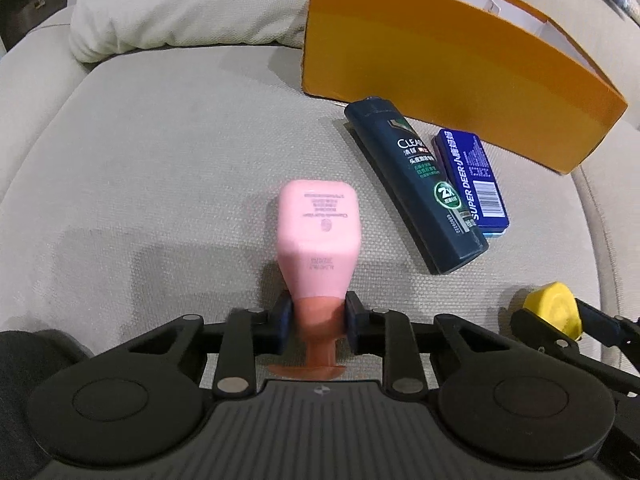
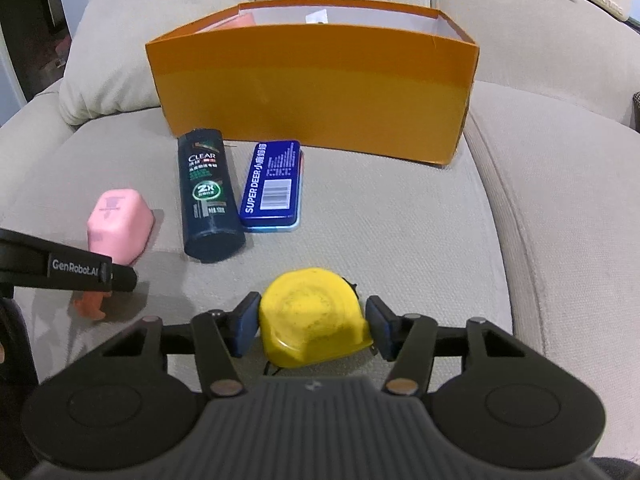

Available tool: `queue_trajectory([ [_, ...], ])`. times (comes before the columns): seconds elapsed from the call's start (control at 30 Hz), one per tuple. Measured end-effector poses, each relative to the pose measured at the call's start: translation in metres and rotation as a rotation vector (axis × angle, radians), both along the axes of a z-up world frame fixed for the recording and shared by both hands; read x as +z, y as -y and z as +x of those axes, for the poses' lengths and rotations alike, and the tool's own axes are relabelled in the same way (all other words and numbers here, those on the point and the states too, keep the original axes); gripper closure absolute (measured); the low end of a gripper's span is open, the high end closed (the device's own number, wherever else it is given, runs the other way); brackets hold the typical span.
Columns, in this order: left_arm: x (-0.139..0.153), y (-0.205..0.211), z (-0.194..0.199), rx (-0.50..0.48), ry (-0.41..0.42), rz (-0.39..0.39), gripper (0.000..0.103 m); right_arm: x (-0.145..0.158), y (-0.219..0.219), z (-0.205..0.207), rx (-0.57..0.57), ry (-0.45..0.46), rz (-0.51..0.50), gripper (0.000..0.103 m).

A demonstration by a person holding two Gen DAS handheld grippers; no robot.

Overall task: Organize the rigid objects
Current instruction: 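Lift the pink lotion bottle with the left tool and the tape measure with the right tool, then carry the lotion bottle and tape measure with both tools into the orange box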

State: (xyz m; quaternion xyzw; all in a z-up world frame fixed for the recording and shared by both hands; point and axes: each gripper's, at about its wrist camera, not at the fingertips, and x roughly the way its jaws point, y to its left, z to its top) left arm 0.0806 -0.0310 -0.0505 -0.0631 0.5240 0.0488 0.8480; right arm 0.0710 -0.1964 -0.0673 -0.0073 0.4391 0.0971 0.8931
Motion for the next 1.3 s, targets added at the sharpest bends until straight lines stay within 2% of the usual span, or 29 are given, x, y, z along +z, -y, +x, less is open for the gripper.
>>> queue_trajectory([
  [0.27,0.015,-0.007,-0.001,0.012,0.031,-0.032,0.074,0.006,0.005,-0.003,-0.020,0.018,0.026,0.044],
  [0.5,0.017,-0.008,0.000,0.012,0.032,-0.045,0.074,0.013,0.009,-0.004,-0.031,0.027,0.064,0.044],
  [0.63,0.024,-0.010,-0.001,0.012,0.046,-0.094,0.074,0.014,0.010,-0.007,-0.030,0.032,0.060,0.044],
  [0.93,0.042,-0.013,-0.007,0.016,0.103,-0.137,0.074,0.019,0.012,-0.008,-0.047,0.040,0.086,0.044],
  [1.17,0.059,-0.009,-0.009,-0.015,0.141,-0.178,0.074,0.040,0.019,-0.012,-0.042,0.041,0.138,0.044],
  [1.3,0.074,0.000,-0.007,-0.048,0.173,-0.169,0.074,0.059,0.022,-0.011,-0.021,0.061,0.137,0.044],
])
